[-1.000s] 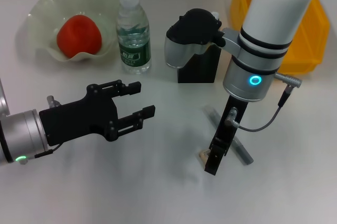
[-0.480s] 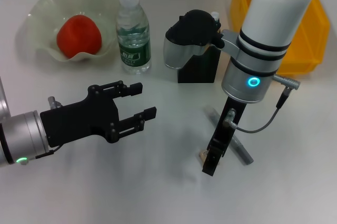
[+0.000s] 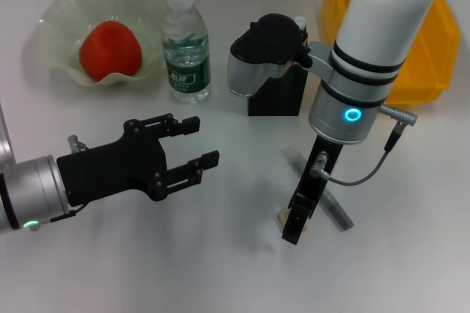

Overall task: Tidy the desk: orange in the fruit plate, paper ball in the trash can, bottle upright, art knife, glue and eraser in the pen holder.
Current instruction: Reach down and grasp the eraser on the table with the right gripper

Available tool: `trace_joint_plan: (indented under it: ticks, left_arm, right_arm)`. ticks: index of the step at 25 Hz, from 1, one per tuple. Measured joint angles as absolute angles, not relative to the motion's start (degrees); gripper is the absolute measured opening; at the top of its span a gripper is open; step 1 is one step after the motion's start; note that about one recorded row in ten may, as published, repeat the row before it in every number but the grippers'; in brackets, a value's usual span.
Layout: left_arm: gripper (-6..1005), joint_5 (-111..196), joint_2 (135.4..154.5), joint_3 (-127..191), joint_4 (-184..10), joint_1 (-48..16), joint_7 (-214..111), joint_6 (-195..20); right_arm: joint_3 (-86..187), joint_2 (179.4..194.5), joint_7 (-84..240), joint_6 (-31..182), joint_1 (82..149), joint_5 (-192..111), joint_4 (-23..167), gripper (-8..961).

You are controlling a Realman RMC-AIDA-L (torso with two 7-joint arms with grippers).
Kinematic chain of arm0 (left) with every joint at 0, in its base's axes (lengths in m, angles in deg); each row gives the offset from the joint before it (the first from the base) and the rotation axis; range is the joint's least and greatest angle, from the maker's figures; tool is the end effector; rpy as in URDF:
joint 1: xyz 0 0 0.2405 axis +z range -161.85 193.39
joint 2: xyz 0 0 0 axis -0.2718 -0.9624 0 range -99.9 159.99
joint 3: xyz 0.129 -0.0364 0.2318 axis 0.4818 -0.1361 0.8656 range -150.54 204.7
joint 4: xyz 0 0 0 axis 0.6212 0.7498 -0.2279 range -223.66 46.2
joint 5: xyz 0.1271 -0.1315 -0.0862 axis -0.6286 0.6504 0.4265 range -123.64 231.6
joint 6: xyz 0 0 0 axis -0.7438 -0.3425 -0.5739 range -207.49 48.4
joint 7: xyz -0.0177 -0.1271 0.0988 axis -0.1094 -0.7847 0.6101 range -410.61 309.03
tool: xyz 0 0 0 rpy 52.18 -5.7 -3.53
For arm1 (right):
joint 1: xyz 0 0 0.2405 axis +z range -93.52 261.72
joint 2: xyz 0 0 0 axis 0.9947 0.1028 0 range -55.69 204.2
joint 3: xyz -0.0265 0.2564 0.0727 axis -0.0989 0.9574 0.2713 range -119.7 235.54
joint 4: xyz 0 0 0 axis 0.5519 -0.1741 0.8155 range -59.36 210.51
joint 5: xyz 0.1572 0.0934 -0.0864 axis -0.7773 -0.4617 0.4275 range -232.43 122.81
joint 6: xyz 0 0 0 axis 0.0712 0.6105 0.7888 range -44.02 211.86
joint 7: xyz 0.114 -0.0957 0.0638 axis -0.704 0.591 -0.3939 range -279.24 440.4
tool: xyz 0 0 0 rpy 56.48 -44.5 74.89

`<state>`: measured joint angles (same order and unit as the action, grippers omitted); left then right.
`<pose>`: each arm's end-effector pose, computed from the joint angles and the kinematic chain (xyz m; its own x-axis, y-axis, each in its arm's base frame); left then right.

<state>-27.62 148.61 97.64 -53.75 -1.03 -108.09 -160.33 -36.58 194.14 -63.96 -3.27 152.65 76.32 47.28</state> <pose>-0.2695 0.2840 -0.0577 0.8015 0.1261 0.5846 0.3283 -0.9098 -0.2538 0.1408 0.3483 -0.1160 0.6283 -0.4887 0.6053 -0.5463 -0.8311 -0.1039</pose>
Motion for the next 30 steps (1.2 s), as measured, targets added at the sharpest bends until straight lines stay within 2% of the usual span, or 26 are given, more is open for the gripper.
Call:
trace_joint_plan:
  ticks: [30]
  left_arm:
    - [601,-27.3,148.79,97.8,-55.6,-3.5,-108.0,-159.9]
  right_arm:
    - [-38.1,194.14,-62.7,-0.2,151.8,76.3,47.2,641]
